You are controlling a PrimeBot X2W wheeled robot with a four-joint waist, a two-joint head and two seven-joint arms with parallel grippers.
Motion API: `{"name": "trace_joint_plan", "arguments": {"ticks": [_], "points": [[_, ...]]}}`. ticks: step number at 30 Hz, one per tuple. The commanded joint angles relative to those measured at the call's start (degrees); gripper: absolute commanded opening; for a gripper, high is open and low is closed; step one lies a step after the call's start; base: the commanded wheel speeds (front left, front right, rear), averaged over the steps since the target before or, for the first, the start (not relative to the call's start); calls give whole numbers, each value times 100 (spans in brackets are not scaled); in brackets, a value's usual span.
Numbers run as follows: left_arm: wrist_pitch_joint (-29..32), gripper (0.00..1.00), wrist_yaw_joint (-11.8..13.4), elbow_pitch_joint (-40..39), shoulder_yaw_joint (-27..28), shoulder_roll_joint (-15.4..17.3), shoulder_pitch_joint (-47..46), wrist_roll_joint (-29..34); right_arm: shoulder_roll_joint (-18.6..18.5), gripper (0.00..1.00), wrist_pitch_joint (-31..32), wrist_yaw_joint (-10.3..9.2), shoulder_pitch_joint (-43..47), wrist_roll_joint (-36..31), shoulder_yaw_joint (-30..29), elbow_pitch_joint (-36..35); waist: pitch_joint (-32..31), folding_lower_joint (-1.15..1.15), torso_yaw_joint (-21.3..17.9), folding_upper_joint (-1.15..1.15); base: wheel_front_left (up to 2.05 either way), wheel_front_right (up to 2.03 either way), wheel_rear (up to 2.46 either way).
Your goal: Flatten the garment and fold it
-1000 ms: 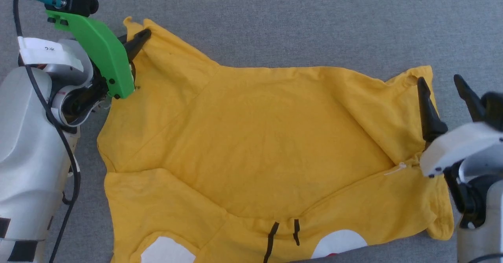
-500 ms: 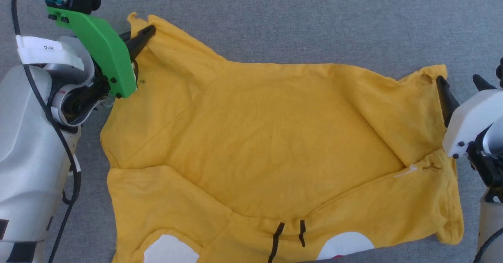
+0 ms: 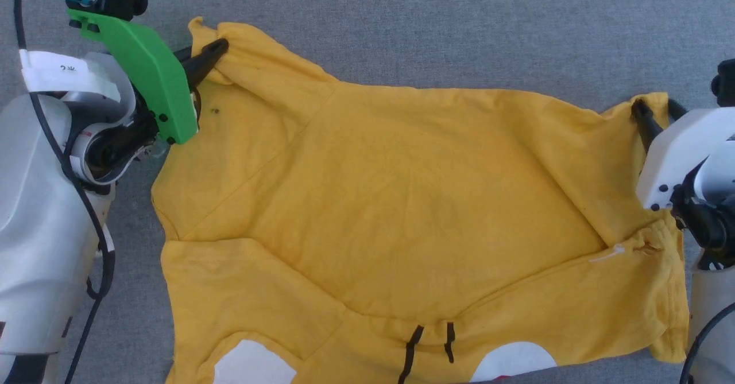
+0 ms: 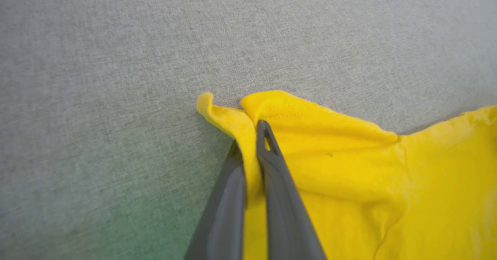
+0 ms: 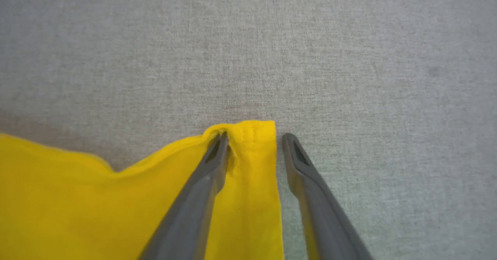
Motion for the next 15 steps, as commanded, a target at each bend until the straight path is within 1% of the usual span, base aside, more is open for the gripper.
{"name": "trace_joint_plan", "arguments": {"ticks": [1,6,10,15], "points": [[15,0,-31,12,11,68,-54,-83,38,0,112,-8,-10,-6,17,115,-17,0,-2,0,0,0,0],[-98,0,-35,2,66,113,-17,-219,16,0,-29,-8,-65,-64,-38,42,-147,0,-29,0,0,0,0],[-273,0,-39,-80,145,146,50,-433,9,0,-279,-8,-47,-46,-59,1,-275,0,-44,0,0,0,0],[-586,0,-41,-350,190,309,262,-785,-3,0,-632,-8,116,53,-82,-37,-521,0,-44,0,0,0,0]]}}
